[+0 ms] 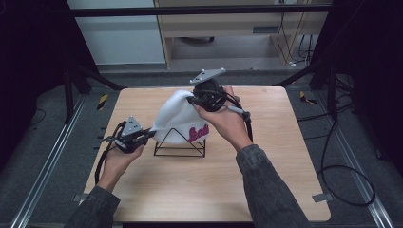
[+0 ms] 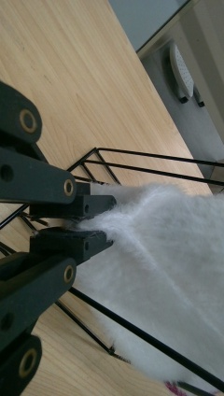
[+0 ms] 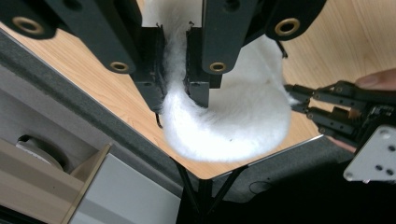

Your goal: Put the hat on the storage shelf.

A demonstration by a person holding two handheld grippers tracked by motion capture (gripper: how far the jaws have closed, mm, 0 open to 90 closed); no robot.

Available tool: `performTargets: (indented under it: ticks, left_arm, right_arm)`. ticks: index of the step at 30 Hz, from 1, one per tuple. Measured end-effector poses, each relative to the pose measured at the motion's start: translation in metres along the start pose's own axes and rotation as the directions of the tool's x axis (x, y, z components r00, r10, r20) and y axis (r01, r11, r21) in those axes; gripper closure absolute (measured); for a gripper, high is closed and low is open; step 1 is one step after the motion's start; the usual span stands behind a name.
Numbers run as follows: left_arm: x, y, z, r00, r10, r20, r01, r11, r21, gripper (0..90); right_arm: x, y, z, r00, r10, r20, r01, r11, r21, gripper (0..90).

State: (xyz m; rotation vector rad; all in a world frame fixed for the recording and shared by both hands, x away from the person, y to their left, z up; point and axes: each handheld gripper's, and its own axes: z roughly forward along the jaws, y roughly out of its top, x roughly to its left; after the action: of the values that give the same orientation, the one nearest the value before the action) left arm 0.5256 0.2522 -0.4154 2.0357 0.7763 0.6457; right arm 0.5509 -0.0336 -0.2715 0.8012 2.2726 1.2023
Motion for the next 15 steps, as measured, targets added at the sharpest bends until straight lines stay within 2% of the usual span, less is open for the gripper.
performTargets:
  ticks: [4, 6, 10, 15]
  left_arm:
    - [-0.004, 0.003, 0.000, 0.9999, 0.011, 0.008, -0.011, 0.9999, -0.009, 84.0]
    - [-0.006, 0.005, 0.000, 0.9999, 0.013, 0.011, -0.013, 0.9997, -0.021, 84.0]
    - [-0.008, 0.009, -0.001, 0.9997, 0.015, 0.018, -0.015, 0.9992, -0.037, 83.9]
    - [-0.006, 0.018, -0.002, 0.9997, 0.023, 0.010, -0.022, 0.9985, -0.049, 83.8]
  right_arm:
    - [-0.001, -0.002, -0.006, 0.9997, -0.014, 0.018, 0.014, 1.000, 0.010, 82.5]
    - [-0.005, 0.000, -0.009, 0.9996, -0.012, 0.027, 0.012, 1.000, -0.002, 82.8]
    - [-0.013, 0.011, -0.013, 0.9992, -0.015, 0.038, 0.016, 1.000, -0.019, 83.1]
    - [-0.019, 0.030, -0.009, 0.9991, -0.021, 0.037, 0.022, 0.999, -0.035, 83.1]
